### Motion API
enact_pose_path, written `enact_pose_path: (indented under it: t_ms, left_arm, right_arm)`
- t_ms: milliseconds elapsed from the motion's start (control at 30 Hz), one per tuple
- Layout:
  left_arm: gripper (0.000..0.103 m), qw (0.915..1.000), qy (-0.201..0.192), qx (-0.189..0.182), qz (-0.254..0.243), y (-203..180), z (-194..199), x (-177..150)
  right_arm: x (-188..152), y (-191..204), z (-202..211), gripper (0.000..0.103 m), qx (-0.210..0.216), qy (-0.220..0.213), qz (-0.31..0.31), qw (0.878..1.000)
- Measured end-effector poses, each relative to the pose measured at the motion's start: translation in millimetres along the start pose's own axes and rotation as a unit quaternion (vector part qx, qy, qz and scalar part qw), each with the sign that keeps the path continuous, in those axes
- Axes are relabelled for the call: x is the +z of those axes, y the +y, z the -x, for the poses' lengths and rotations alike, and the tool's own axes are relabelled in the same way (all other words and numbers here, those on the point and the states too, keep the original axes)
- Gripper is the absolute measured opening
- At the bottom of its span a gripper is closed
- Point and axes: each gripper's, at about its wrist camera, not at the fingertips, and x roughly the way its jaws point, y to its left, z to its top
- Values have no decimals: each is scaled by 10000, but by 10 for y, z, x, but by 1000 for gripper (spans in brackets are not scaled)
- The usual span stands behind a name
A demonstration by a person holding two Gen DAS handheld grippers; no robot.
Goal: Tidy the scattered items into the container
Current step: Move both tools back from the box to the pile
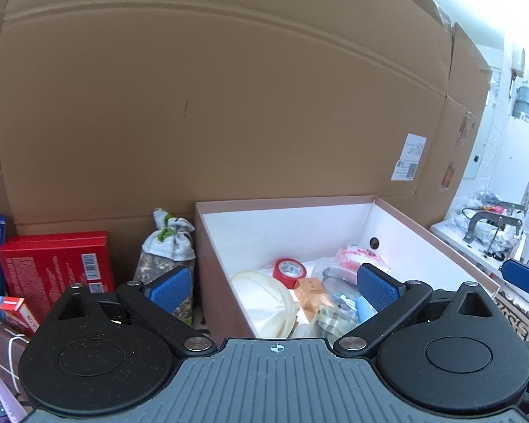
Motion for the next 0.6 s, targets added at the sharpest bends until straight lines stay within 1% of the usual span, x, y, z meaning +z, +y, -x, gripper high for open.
enact_pose_path:
  t_ms: [600]
  left_arm:
    - [103,9997,-165,-46,145,199,425,-66]
  right_arm:
    - [50,354,292,103,124,-90,447,9989]
